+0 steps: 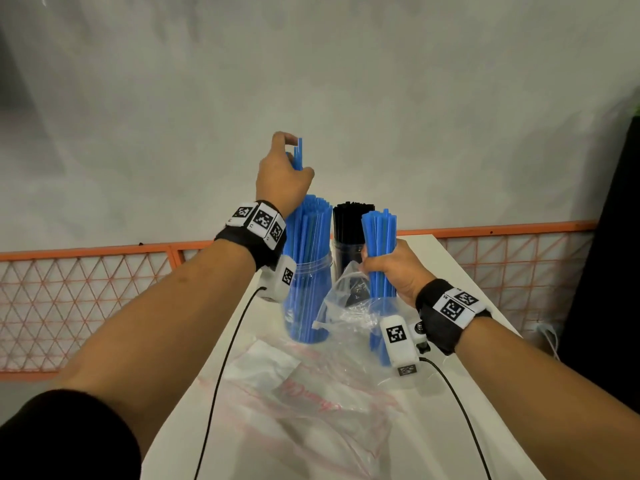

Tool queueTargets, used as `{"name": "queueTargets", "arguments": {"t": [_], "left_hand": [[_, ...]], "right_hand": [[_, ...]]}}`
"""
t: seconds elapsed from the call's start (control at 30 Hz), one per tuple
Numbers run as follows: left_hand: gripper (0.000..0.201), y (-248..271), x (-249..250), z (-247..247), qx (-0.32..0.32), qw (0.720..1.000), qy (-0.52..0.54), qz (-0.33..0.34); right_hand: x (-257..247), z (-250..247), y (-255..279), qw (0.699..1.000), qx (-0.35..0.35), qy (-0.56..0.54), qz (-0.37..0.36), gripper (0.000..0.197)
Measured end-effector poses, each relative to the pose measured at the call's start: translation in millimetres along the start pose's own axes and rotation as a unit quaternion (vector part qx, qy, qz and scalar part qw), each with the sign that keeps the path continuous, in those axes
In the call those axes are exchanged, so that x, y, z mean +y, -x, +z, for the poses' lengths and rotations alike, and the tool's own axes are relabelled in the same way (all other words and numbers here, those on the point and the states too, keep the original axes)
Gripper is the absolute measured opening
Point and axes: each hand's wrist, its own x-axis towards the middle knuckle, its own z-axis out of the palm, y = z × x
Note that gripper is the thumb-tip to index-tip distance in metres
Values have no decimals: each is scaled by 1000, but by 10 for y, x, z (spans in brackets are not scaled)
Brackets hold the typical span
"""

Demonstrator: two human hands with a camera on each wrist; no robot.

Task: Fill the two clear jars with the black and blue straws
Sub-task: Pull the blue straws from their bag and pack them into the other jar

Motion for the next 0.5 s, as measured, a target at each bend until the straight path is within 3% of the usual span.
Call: {"name": "queueTargets", "arguments": {"t": [0.1, 0.2, 0.27, 0.33, 0.4, 0.5], "left_hand": [[23, -36, -79, 2, -60, 995, -79, -22], [42, -15, -207, 5, -86, 991, -106, 12], [59, -4, -285, -2, -152, 979, -136, 28], [60, 3, -354, 6, -205, 968, -144, 10], [68, 15, -406, -1, -185, 974, -126, 16], [96, 10, -418, -67, -129, 983, -96, 89]], "right_hand": [[14, -49, 3, 1000, 4, -10, 2, 19], [31, -71, -5, 1000, 9, -20, 3, 19], [48, -73, -11, 1000, 10, -17, 5, 19], [59, -74, -18, 1000, 9, -13, 6, 19], [66, -81, -21, 1000, 10, -11, 5, 18], [71, -88, -33, 1000, 8, -24, 3, 20]]}}
